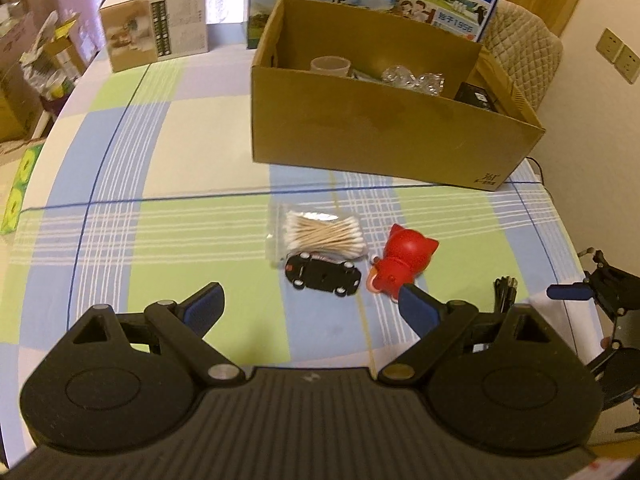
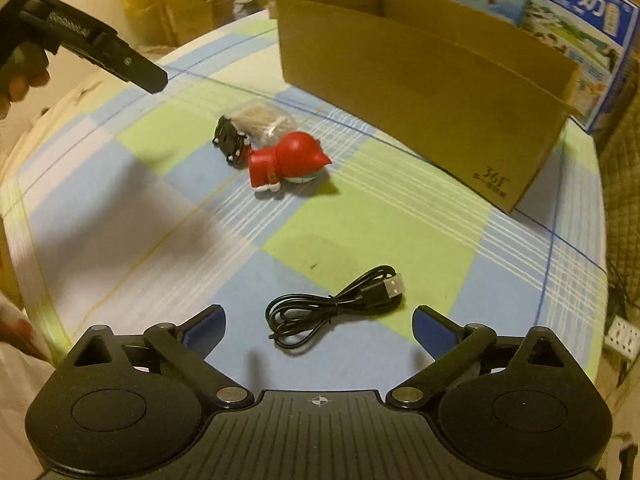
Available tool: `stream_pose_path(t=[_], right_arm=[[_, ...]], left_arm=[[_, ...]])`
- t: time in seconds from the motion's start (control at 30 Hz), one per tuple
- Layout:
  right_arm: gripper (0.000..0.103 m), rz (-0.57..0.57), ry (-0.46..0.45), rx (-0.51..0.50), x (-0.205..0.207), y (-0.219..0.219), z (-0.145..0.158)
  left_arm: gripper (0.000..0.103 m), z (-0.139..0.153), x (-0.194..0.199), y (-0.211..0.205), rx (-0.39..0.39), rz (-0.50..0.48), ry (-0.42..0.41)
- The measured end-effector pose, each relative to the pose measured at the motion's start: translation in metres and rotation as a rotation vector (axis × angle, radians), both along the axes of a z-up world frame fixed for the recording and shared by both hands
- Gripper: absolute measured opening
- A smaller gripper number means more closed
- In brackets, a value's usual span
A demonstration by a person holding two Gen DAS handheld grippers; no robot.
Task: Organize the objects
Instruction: 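Lower the right tool onto the black USB cable and close on it, then grasp the black toy car with the left tool while the right tool holds the cable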
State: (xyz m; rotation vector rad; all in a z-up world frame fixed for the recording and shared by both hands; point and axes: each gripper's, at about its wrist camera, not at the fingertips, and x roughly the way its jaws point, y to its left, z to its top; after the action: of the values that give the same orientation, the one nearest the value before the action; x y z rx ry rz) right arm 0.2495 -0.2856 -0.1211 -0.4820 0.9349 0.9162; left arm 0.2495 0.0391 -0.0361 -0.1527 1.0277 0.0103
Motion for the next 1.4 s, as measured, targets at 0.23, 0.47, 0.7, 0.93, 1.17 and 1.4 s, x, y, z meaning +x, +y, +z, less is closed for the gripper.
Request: stream_pose_path(t=[0.23, 0.47, 0.7, 0.93, 1.17, 1.4], right_arm=[[0.097, 0.092, -0.03, -0.011, 0.015, 0.003, -0.018], [0.097, 0.147, -0.016, 0.013, 0.027, 0.005, -0.026], [0.097, 0.166, 0.001, 0.015, 0.032, 0.011, -0.034], [0.092, 0.158, -0.029, 0.016, 0.029, 0.01, -0.036], [0.092, 0.022, -0.048, 0.01, 0.028, 0.003, -0.034], [0.092, -0.19, -0.047, 0.006, 0.032, -0.014, -0.031]], left_arm=[[0.092, -0.003, -0.011, 0.004, 0.012, 0.063, 0.023], [0.092, -0.01, -0.02, 0.003, 0.016, 0.106, 0.042], [0.092, -0.02, -0.023, 0.005, 0.018, 0.145, 0.058], [0.092, -0.028, -0.02, 0.005, 0.017, 0.149, 0.06], [0.091, -0.041, -0.011, -0.002, 0.025, 0.099, 0.045], [0.084, -0.058, 0.005, -0.013, 0.051, -0.012, -0.036]])
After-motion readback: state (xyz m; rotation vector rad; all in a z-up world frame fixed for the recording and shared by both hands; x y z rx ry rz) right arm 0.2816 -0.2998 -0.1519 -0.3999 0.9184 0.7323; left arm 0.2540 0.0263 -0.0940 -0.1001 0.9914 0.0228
